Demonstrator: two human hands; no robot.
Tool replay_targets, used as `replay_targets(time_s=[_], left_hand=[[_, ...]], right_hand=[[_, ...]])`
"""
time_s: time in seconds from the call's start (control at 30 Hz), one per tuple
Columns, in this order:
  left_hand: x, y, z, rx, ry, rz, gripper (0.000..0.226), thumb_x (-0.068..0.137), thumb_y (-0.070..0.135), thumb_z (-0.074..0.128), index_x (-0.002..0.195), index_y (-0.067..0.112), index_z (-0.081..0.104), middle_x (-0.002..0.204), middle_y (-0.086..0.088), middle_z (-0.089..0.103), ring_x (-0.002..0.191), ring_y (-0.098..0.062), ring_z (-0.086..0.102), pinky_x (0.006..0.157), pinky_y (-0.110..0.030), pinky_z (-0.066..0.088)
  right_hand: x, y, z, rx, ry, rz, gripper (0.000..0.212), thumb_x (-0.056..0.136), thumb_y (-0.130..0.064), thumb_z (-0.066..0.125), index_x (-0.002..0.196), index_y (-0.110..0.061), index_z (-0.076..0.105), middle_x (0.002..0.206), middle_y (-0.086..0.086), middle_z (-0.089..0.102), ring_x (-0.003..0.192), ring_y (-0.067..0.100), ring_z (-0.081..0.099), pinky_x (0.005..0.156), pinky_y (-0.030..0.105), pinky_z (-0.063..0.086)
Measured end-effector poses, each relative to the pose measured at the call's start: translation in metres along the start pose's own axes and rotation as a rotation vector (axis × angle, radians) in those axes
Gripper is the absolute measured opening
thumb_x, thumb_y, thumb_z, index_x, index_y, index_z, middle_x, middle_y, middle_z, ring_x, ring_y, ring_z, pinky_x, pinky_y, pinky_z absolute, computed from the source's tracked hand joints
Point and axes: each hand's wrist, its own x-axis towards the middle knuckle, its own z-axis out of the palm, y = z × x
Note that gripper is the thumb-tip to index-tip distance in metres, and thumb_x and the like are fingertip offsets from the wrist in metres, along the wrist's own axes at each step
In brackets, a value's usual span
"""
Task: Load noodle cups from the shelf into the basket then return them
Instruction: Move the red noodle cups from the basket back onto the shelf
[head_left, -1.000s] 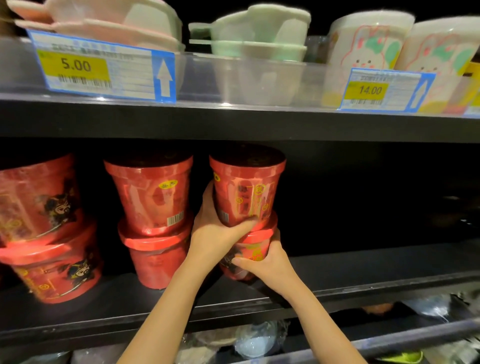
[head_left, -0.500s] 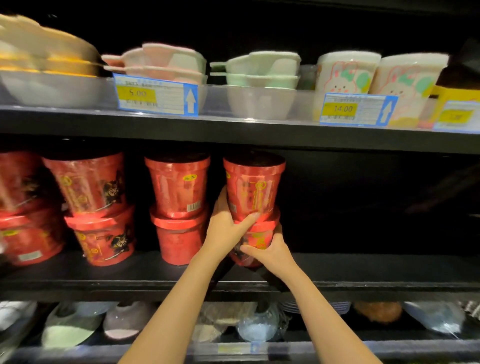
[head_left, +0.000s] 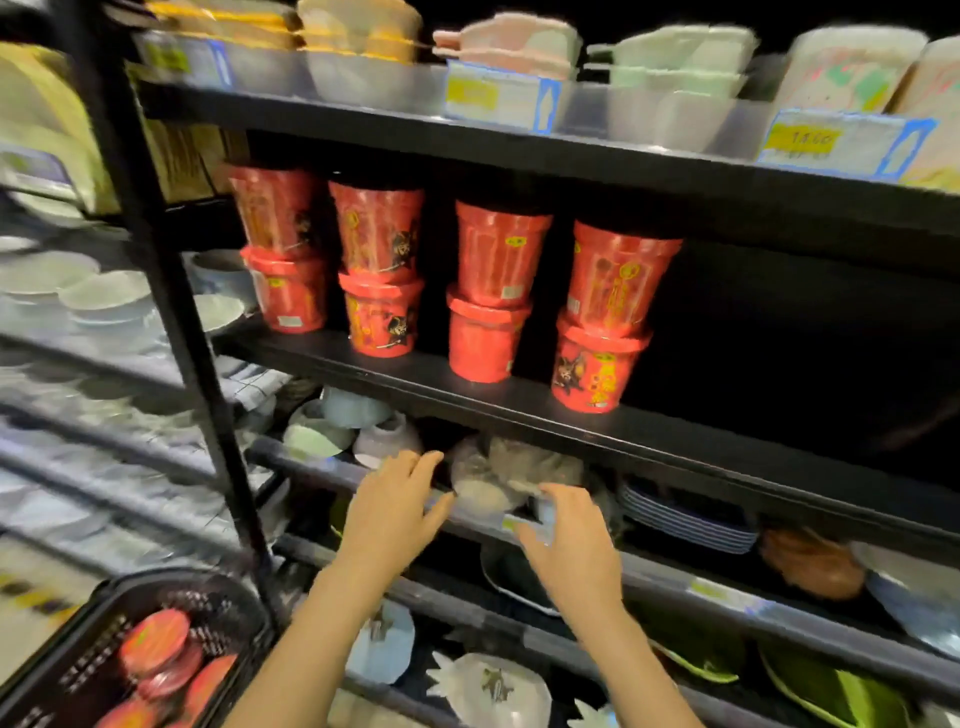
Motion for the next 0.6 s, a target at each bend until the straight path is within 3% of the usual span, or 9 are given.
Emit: replay_targets(time_s=[0.1, 0.2, 0.27, 0.33, 0.43, 0.6], left_hand=[[-0.072, -0.032, 0.002, 0.077, -0.005, -0.078, 0.044, 0.070, 0.036, 0.077, 0.104, 0.009, 0.067, 0.084, -0.003, 0.066, 0.069, -0.023, 0.064, 0.051, -0.032, 0.052], [-0.148, -0.066, -0.001, 0.072, -0.043, -0.205, 0.043, 0.074, 0.046, 0.050, 0.103, 0.016, 0.062, 0.079, 0.001, 0.062, 0.065, -0.020, 0.063, 0.050, -0.030, 0.051], [-0.200, -0.092, -0.005, 0.064, -0.057, -0.341, 0.046, 0.073, 0.047, 0.044, 0.105, 0.018, 0.060, 0.083, 0.001, 0.063, 0.068, -0.022, 0.063, 0.052, -0.032, 0.052], [-0.245, -0.115, -0.011, 0.070, -0.060, -0.472, 0.046, 0.074, 0.047, 0.044, 0.106, 0.018, 0.060, 0.086, 0.000, 0.064, 0.070, -0.024, 0.063, 0.053, -0.030, 0.052], [-0.297, -0.147, -0.023, 0.084, -0.055, -0.649, 0.045, 0.074, 0.048, 0.044, 0.109, 0.021, 0.052, 0.087, -0.002, 0.065, 0.070, -0.025, 0.065, 0.054, -0.027, 0.052], [-0.341, -0.202, -0.032, 0.088, -0.133, -0.843, 0.047, 0.072, 0.050, 0.044, 0.097, 0.018, 0.068, 0.083, 0.003, 0.066, 0.067, -0.015, 0.065, 0.054, -0.021, 0.049]], right_hand=[[-0.036, -0.020, 0.032, -0.036, -0.146, -0.121, 0.051, 0.092, -0.044, 0.051, 0.137, -0.025, 0.036, 0.136, -0.007, 0.040, 0.128, 0.012, 0.038, 0.099, 0.022, 0.037], [-0.059, -0.046, 0.066, -0.060, -0.288, -0.210, 0.054, 0.093, -0.046, 0.049, 0.140, -0.028, 0.031, 0.141, -0.009, 0.036, 0.132, 0.011, 0.031, 0.106, 0.022, 0.031], [-0.068, -0.067, 0.094, -0.051, -0.379, -0.250, 0.055, 0.092, -0.046, 0.050, 0.140, -0.028, 0.029, 0.142, -0.008, 0.035, 0.133, 0.012, 0.030, 0.108, 0.024, 0.029], [-0.078, -0.093, 0.121, -0.080, -0.496, -0.295, 0.054, 0.090, -0.044, 0.054, 0.137, -0.028, 0.033, 0.139, -0.008, 0.038, 0.131, 0.014, 0.033, 0.105, 0.026, 0.033], [-0.085, -0.133, 0.166, -0.098, -0.539, -0.472, 0.058, 0.076, -0.040, 0.073, 0.124, -0.024, 0.046, 0.120, -0.001, 0.056, 0.114, 0.022, 0.055, 0.090, 0.032, 0.048], [-0.083, -0.212, 0.234, -0.113, -0.761, -0.573, 0.052, 0.092, -0.045, 0.049, 0.137, -0.024, 0.034, 0.134, -0.003, 0.041, 0.127, 0.018, 0.037, 0.099, 0.027, 0.034]])
